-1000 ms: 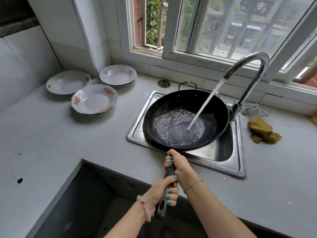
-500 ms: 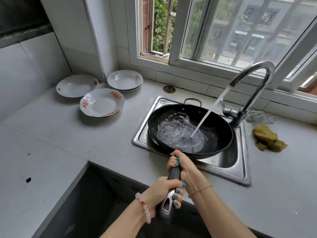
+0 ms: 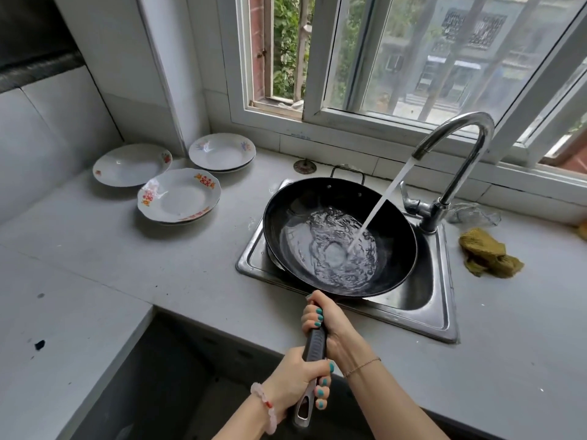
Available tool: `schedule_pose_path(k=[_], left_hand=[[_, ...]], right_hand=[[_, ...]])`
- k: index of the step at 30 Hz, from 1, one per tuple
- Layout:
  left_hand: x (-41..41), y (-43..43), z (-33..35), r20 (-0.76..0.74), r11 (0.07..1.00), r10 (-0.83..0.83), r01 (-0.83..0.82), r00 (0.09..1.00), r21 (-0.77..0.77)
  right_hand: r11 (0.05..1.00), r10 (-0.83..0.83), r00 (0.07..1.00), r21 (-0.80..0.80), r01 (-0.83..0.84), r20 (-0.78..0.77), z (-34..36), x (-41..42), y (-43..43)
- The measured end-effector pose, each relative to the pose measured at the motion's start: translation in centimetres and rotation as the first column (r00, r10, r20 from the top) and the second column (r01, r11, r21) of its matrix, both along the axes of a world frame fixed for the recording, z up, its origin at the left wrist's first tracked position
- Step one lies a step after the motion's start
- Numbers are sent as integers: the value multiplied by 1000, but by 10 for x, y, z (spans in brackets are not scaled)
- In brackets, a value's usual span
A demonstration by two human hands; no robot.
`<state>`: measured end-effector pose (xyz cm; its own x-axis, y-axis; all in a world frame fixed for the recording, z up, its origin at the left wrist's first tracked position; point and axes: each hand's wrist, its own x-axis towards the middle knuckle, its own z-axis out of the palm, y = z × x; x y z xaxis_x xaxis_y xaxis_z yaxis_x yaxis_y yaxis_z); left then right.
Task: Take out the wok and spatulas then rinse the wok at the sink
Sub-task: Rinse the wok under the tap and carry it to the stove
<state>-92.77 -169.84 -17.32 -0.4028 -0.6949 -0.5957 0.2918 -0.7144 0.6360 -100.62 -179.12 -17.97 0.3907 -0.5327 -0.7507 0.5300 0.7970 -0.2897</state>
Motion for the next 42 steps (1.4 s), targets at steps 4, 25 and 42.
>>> schedule_pose_path(k=[4,25,42], left_hand=[[-2,-8,-6,4,1000,-10,10,1000,3],[-20,-60,-4,44,986,133,-136,990,92],[-25,-84,-23,19,957,204,-204,979,209]], right_hand=[[1000,5,1000,-26,-6,-19,-7,-3,-7],[672,-65,508,-414,-614,-859,58,-135,-169],[209,-579,-563,561,-801,-589,23,-162,-290]])
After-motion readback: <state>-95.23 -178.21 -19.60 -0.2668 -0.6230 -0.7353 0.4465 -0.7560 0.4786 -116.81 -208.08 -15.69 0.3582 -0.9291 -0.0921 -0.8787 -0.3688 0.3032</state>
